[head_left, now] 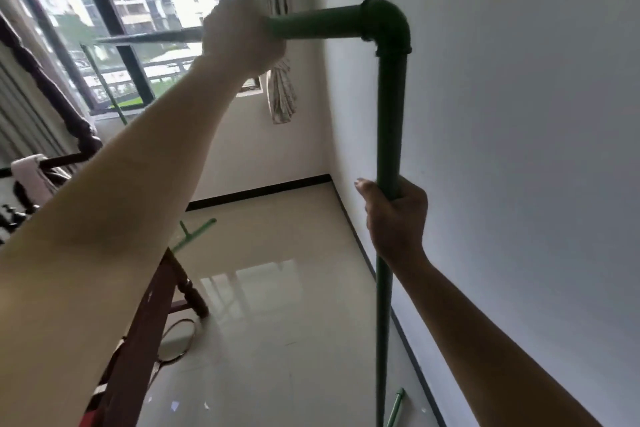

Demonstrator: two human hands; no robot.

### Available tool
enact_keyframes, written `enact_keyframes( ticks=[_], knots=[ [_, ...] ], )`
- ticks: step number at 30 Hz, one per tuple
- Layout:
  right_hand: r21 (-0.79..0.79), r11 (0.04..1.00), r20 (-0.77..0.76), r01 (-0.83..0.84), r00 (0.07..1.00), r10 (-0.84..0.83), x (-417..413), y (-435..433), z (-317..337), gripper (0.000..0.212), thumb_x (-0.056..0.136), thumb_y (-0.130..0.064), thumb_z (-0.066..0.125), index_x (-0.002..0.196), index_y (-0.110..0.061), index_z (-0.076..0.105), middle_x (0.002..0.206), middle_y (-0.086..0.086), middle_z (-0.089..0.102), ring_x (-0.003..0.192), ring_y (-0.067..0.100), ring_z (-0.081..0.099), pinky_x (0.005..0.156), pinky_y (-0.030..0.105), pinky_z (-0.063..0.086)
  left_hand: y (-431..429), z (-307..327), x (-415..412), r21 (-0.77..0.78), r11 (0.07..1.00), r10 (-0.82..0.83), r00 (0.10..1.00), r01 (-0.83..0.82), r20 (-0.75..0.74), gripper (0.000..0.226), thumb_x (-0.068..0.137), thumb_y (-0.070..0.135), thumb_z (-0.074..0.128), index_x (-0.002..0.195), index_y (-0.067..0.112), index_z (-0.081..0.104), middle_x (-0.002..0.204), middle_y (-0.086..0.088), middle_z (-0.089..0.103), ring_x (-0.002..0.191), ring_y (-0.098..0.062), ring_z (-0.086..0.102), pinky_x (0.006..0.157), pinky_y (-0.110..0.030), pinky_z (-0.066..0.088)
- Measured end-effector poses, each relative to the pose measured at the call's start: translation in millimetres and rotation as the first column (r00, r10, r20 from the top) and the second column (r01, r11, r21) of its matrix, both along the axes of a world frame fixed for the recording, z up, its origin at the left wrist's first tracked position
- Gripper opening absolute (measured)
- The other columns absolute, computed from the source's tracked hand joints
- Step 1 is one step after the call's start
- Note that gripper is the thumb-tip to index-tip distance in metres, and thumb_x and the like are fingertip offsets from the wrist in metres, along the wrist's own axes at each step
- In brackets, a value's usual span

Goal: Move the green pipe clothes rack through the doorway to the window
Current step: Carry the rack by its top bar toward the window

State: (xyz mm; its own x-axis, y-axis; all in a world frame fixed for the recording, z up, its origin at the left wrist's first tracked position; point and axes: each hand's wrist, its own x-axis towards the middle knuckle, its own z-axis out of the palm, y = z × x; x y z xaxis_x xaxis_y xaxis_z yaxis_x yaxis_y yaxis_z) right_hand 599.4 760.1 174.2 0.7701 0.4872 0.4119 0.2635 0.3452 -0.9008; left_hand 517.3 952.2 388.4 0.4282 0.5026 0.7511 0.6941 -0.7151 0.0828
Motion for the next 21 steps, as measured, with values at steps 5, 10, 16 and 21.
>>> enact_keyframes(
  ticks=[5,10,16,21],
  knots=[
    [-0.001,0.995,0.031,-0.099,0.995,0.099,32,52,6,0.043,0.090,-0.013,0.074,0.056,-0.012,0.048,0.045,-0.007,0.040,0.040,0.009,0.040,0.046,0.023,0.039,33,3,18,0.066,0.995,0.070,0.997,-0.068,-0.022,0.024,0.083,0.018,0.050,0.075,0.000,0.064,0.076,-0.021,0.064,0.082,-0.042,0.064,0.076,-0.046,0.057],
    [-0.008,0.986,0.026,-0.169,0.985,0.170,60,109,11,0.039,0.089,-0.015,0.076,0.060,-0.003,0.053,0.042,-0.011,0.040,0.041,0.009,0.040,0.047,0.026,0.040,84,10,30,0.036,0.990,0.136,0.991,-0.136,-0.007,0.016,0.078,0.017,0.051,0.065,0.011,0.056,0.070,-0.013,0.057,0.071,-0.033,0.053,0.074,-0.042,0.053],
    [0.019,0.978,0.014,-0.207,0.978,0.207,92,199,22,0.047,0.079,-0.028,0.077,0.058,-0.001,0.046,0.051,0.009,0.042,0.046,0.022,0.042,0.050,0.032,0.038,173,16,41,0.048,0.980,0.195,0.980,-0.193,-0.028,0.023,0.080,0.019,0.050,0.080,0.004,0.067,0.078,-0.015,0.063,0.074,-0.034,0.057,0.071,-0.038,0.048],
    [-0.005,0.974,-0.009,-0.229,0.973,0.229,106,292,33,0.044,0.066,-0.046,0.072,0.057,-0.010,0.048,0.057,0.014,0.041,0.054,0.028,0.042,0.059,0.042,0.040,263,24,39,0.078,0.970,0.232,0.972,-0.230,-0.027,0.020,0.081,0.021,0.052,0.077,0.007,0.064,0.064,-0.002,0.054,0.068,-0.026,0.053,0.066,-0.032,0.040]
  ],
)
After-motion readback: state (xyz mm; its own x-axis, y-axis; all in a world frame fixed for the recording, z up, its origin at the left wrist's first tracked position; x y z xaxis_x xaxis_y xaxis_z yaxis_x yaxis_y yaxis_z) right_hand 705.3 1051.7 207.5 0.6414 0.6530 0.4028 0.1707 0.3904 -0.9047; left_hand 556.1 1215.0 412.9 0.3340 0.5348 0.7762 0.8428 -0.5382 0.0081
